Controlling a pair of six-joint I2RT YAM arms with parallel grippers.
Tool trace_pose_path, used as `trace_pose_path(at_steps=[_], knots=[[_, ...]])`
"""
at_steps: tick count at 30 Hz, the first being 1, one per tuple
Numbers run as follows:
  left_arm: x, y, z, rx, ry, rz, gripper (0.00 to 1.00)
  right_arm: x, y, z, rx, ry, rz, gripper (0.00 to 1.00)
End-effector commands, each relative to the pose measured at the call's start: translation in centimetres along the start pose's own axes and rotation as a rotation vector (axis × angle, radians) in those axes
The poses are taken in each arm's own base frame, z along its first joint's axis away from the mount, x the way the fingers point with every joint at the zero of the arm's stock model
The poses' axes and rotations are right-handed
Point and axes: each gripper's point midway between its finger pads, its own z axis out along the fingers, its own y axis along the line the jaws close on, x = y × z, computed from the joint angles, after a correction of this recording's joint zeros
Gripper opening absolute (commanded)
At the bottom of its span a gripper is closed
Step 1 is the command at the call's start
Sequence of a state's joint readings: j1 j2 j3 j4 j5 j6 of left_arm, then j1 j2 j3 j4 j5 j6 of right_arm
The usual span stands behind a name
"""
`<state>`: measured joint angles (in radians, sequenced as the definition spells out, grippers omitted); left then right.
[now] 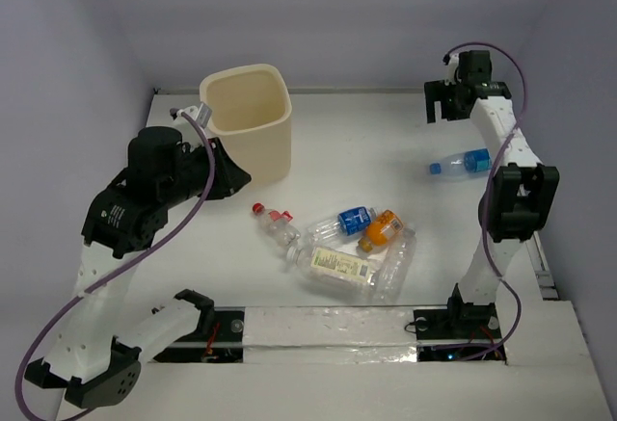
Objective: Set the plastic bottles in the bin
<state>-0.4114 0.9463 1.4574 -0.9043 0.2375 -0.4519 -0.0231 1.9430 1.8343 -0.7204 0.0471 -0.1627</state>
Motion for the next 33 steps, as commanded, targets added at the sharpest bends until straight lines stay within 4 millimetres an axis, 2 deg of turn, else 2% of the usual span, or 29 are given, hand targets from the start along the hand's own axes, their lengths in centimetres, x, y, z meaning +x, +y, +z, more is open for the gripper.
trace_pose_path(at_steps=[1,2,3,4,5,6,8,9,10,13,15,17,19,23,25,26,28,31,32,33], knots=[[-1.3,-1.6,-1.5,0.068,-0.078,-0.004,0.12,-1.4,-2.4,-1.9,0.121,-0.055,0.095,0.97],[-1.2,-1.6,-1.6,0.068,-0.084,-0.008,0.13,-1.5,-3.2,-3.1,0.158,-0.081,0.178,0.97],[-1.2,-1.6,-1.8,0.072,-0.087,-0.011,0.12,0.6,-3.8,-2.9,0.201,-0.053,0.239,0.97],[-1.2,-1.8,-2.3,0.083,-0.102,-0.009,0.12,1.2,-4.4,-3.4,0.234,-0.07,0.314,0.97],[-1.0,-1.7,-2.2,0.085,-0.098,-0.011,0.13,0.3,-5.8,-5.6,0.265,-0.165,0.461,0.97],[-0.8,-1.9,-2.6,0.102,-0.103,-0.01,0.13,2.8,-6.2,-5.2,0.3,-0.134,0.523,0.98],[-0.5,-2.2,-2.8,0.124,-0.102,-0.006,0.13,3.9,-7.2,-5.9,0.343,-0.158,0.669,1.0],[-0.4,-2.2,-2.9,0.131,-0.105,-0.003,0.13,4.9,-8.5,-6.5,0.398,-0.155,0.709,1.0],[-0.2,-2.3,-3.2,0.142,-0.11,0.0,0.13,6.5,-8.8,-6.4,0.425,-0.112,0.736,1.0],[0.2,-2.4,-4.0,0.16,-0.13,0.012,0.13,8.8,-9.9,-6.7,0.496,-0.08,0.816,1.0],[0.4,-2.3,-4.2,0.165,-0.137,0.016,0.14,9.5,-9.9,-6.7,0.486,-0.07,0.862,1.0],[0.6,-2.4,-4.7,0.174,-0.146,0.024,0.14,10.8,-10.5,-6.1,0.514,-0.029,0.901,1.0],[0.6,-2.5,-5.1,0.183,-0.157,0.032,0.14,11.6,-9.9,-4.9,0.479,0.027,0.917,1.0],[0.7,-2.3,-5.6,0.181,-0.17,0.041,0.16,14.4,-10.2,-2.4,0.528,0.164,0.923,0.98],[0.8,-2.1,-5.7,0.172,-0.179,0.043,0.18,14.2,-10.3,-1.9,0.523,0.181,0.914,0.97],[1.1,-1.8,-5.5,0.163,-0.17,0.04,0.19,15.1,-10.5,-1.5,0.536,0.217,0.919,0.96],[1.5,-1.5,-5.2,0.152,-0.154,0.031,0.2,15.6,-10.0,-1.0,0.522,0.249,0.917,0.92],[2.3,-0.7,-4.3,0.126,-0.128,0.012,0.23,18.1,-9.2,0.0,0.529,0.339,0.914,0.87],[2.9,0.0,-3.7,0.101,-0.11,-0.005,0.26,18.6,-8.9,0.3,0.527,0.354,0.916,0.83],[3.3,0.5,-3.3,0.082,-0.096,-0.022,0.27,19.4,-8.6,0.5,0.527,0.375,0.92,0.74]])
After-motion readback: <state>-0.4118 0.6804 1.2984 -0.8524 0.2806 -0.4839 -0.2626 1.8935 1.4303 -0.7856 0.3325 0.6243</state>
